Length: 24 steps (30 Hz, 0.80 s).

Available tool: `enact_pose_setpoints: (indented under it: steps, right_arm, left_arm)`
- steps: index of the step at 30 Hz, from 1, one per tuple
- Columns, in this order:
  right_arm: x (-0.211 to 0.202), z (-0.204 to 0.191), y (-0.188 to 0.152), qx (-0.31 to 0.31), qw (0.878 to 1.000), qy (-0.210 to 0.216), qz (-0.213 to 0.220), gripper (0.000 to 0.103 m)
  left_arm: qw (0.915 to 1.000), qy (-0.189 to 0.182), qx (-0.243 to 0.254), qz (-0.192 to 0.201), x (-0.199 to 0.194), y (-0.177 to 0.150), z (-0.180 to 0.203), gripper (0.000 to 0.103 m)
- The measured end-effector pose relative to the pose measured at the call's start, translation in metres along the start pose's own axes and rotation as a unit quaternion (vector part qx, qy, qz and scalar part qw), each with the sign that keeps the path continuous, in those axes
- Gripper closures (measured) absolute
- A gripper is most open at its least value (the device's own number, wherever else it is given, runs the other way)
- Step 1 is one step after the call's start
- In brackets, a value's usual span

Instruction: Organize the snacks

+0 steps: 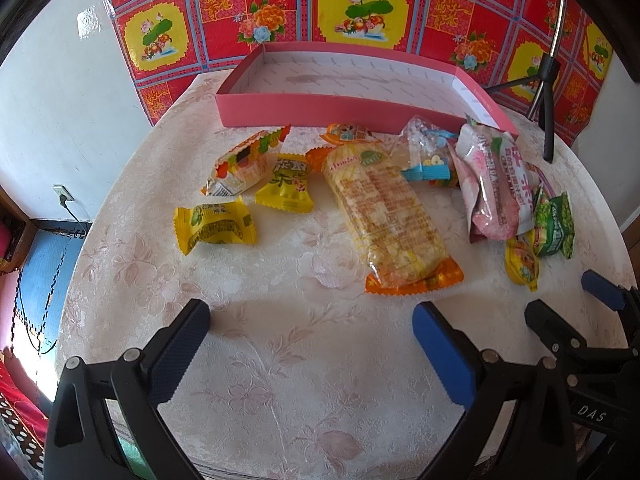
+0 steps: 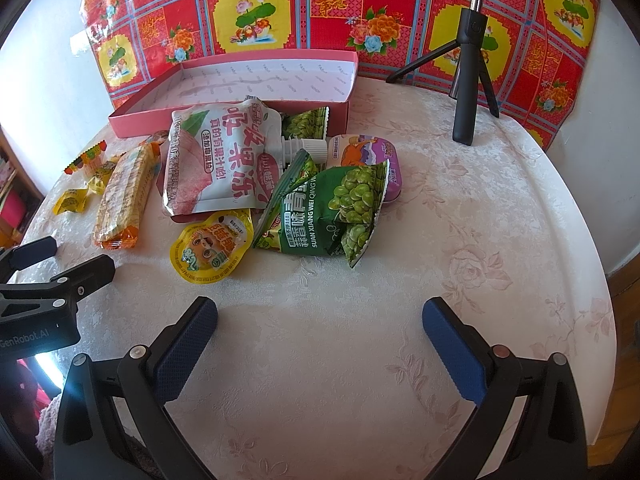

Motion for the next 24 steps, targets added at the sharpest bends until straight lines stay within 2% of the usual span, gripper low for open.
enact_pose_setpoints:
  steps: [9, 13, 17, 24]
  right_arm:
    - [-0.001, -0.001, 0.001, 0.0, 1.0, 0.001, 0.003, 0.0]
    - [-0.001, -0.001, 0.0, -0.001, 1.0, 0.001, 0.002, 0.0]
    - [-0.008, 0.0, -0.001, 0.0, 1.0, 0.008, 0.005, 0.007]
    - [-0.02, 0.0, 0.008, 0.005, 0.999, 0.011, 0.033, 0.009]
  left_arm:
    - [0.9998, -0.009, 0.016, 0.001, -0.005, 0.003, 0.002, 0.001]
    - [0.9997, -0.014, 0.019, 0.002, -0.007, 0.004, -0.002, 0.009]
    - [0.9996, -0.018, 0.021, 0.004, -0.012, 0.003, -0.007, 0.017]
    - [0.999, -0.018, 0.02, 0.037, -0.029, 0.011, -0.022, 0.019]
Point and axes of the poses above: each gripper's, at about its wrist camera, not at the fingertips, and x roughly the way its jaws point, z to its right, y to its top, the point moved 10 cm from there along x, roughly the way its jaws point
